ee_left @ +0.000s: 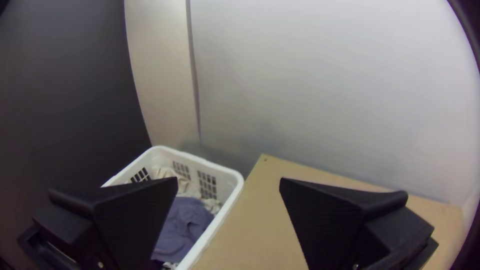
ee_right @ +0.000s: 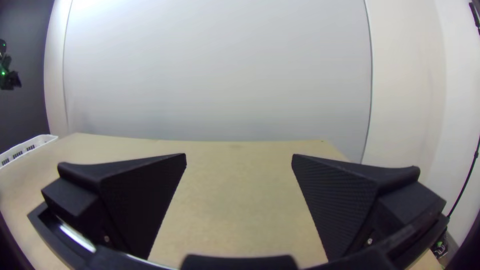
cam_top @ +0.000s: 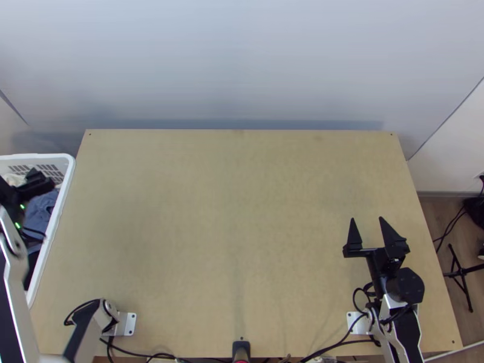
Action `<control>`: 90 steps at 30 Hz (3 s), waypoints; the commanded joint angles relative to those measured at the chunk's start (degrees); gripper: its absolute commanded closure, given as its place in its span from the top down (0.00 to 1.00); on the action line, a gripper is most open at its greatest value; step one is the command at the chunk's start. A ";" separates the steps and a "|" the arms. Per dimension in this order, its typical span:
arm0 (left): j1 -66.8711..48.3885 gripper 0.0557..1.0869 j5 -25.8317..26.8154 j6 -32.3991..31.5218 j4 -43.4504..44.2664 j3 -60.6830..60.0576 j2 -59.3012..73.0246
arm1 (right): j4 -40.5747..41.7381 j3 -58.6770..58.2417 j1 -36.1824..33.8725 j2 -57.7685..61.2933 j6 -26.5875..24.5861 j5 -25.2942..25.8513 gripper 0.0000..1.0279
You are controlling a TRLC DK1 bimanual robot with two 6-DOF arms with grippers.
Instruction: Fold the t-shirt
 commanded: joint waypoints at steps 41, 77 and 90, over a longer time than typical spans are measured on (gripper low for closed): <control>20.64 0.83 17.24 58.80 -4.43 36.08 76.93 | 0.01 0.04 0.05 0.01 0.02 0.01 0.96; 19.50 0.04 17.50 23.21 -24.64 69.21 76.40 | 0.01 0.04 0.05 0.01 0.02 0.01 0.96; 15.11 0.04 28.40 21.27 -49.60 69.04 50.74 | 0.01 0.04 -0.03 0.01 0.02 0.01 0.96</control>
